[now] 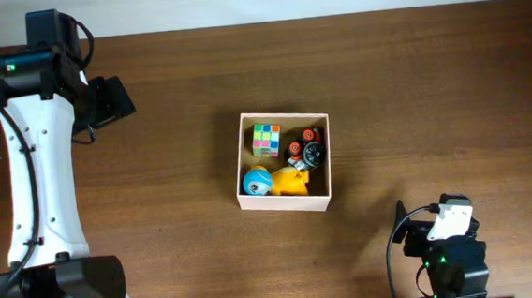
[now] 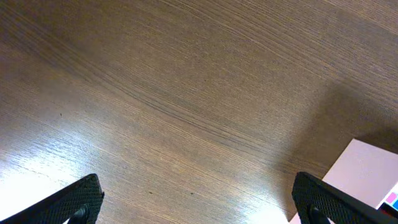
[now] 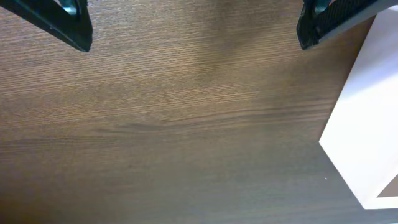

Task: Pack container

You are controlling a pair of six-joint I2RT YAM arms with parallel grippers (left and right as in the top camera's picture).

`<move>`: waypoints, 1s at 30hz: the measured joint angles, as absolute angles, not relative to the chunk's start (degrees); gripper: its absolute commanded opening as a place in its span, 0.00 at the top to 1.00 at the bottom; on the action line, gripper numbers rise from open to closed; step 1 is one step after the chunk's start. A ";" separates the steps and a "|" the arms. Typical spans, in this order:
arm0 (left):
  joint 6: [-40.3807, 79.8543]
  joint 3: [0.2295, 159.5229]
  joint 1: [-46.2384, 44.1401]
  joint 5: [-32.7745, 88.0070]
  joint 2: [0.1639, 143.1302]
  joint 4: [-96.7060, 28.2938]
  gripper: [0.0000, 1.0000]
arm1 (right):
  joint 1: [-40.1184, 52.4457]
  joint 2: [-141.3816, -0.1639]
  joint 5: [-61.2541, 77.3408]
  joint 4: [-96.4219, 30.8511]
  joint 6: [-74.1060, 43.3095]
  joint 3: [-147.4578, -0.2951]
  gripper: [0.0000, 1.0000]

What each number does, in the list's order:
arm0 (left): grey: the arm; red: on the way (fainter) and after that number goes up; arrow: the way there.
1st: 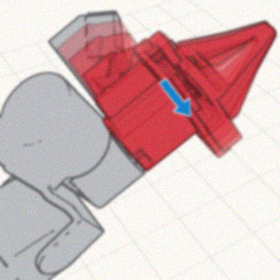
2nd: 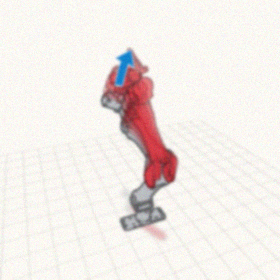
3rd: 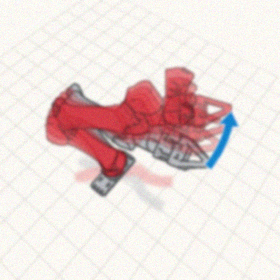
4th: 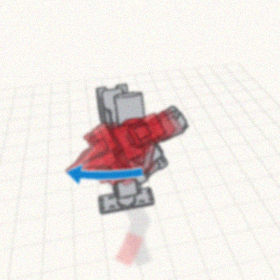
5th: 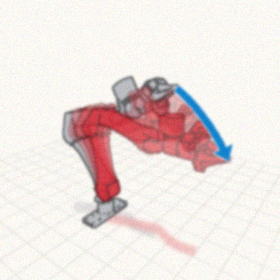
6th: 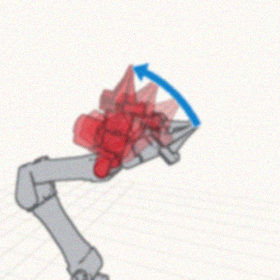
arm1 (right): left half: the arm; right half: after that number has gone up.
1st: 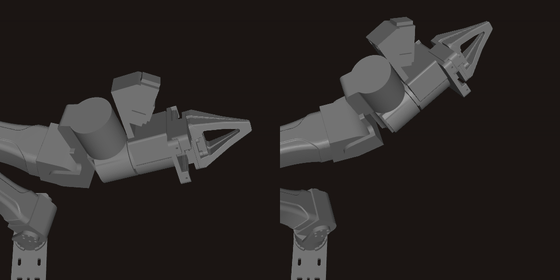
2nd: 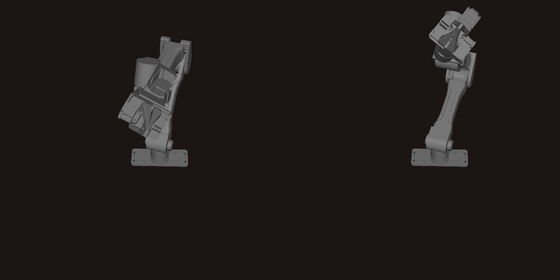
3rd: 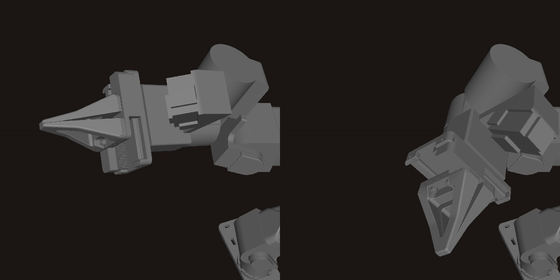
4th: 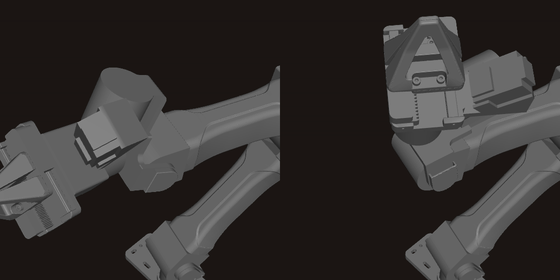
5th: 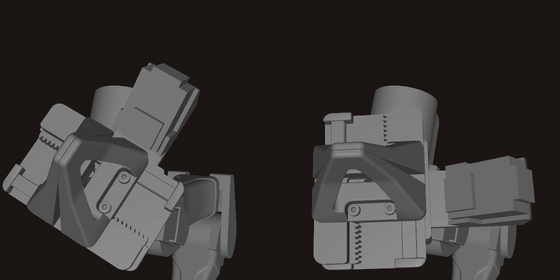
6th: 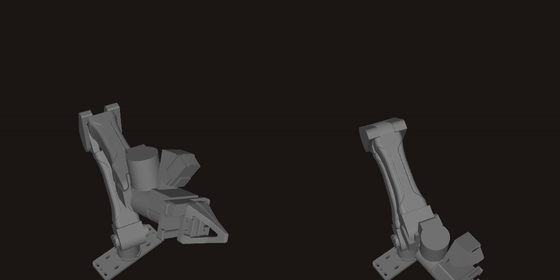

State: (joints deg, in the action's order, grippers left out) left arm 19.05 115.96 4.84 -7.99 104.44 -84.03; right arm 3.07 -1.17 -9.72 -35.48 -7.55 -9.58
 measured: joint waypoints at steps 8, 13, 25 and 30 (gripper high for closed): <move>19.05 115.96 4.84 -7.99 104.44 -84.03 0.01 | 3.07 -1.17 -9.72 -35.48 -7.55 -9.56 0.01; 19.05 115.96 4.84 -7.99 104.44 -84.03 0.01 | 3.07 -1.17 -9.72 -35.51 -7.55 -9.56 0.01; 19.05 115.96 4.84 -8.16 104.44 -84.25 0.01 | 3.07 -1.17 -9.72 -35.48 -7.55 -9.56 0.01; 19.03 115.94 4.84 -10.17 103.37 -79.02 0.01 | 3.07 -1.17 -9.72 -35.51 -7.53 -9.56 0.01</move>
